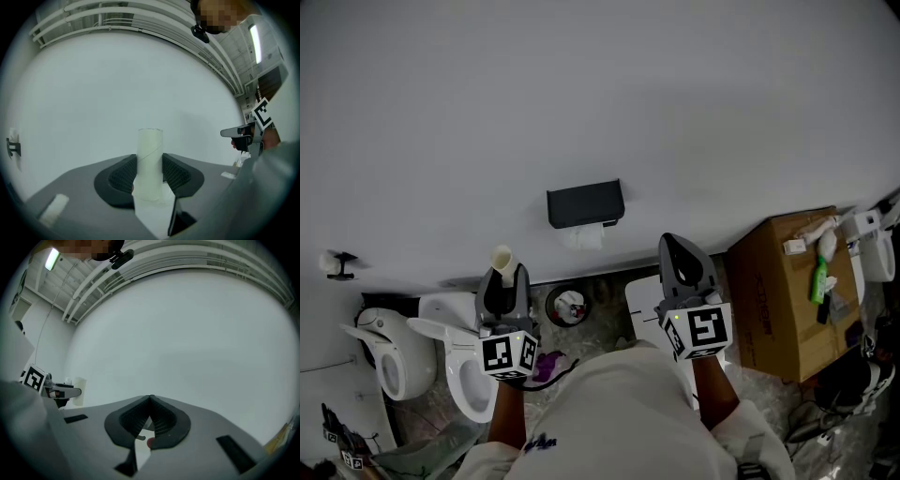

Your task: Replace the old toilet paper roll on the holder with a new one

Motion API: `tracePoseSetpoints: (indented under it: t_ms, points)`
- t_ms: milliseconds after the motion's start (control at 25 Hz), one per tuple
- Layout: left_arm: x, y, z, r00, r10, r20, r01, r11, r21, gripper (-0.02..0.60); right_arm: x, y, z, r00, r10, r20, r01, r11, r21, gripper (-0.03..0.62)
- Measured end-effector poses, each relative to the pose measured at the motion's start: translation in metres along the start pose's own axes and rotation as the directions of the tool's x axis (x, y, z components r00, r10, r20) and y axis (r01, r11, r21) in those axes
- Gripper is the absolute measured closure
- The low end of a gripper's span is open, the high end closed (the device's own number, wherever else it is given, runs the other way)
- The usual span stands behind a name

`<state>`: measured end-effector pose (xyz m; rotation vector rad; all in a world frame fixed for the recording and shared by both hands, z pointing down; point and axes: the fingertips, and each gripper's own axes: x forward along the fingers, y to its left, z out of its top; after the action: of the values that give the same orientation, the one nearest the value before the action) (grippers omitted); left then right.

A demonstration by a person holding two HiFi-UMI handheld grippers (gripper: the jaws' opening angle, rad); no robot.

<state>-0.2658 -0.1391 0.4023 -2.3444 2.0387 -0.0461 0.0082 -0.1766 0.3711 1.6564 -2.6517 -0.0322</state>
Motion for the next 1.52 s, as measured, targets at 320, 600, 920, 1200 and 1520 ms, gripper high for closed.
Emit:
tracePoseSetpoints:
  t_ms: [320,600,920,1200,1520]
  points:
    - [0.002,-0.007,-0.003,1.0,-0.001,-0.006,0.001,1.0,-0.003,0.407,-0.008,-0.024,-0.002,0.999,-0.039,-0.002,0.039,0.999,0.013,0.591]
    - [0.003,-0.012,-0.01,1.0,-0.01,-0.026,0.01,1.0,0.0,0.407,-0.013,-0.042,-0.003,0.997,-0.076,-0.004,0.076,0.997,0.03,0.591]
    - [0.005,-0.02,-0.007,0.999,-0.034,-0.019,0.034,0.999,0.002,0.407,-0.019,-0.048,-0.007,0.995,-0.094,-0.02,0.094,0.995,0.015,0.591]
    - [0.015,-0.022,-0.008,0.998,-0.057,-0.03,0.057,0.998,-0.001,0.407,-0.012,-0.048,-0.009,0.995,-0.09,-0.046,0.09,0.996,-0.016,0.591]
    - [0.004,-0.024,-0.015,0.998,-0.053,-0.031,0.053,0.999,-0.002,0.407,-0.02,-0.034,-0.008,0.999,-0.032,-0.013,0.031,0.999,-0.044,0.582]
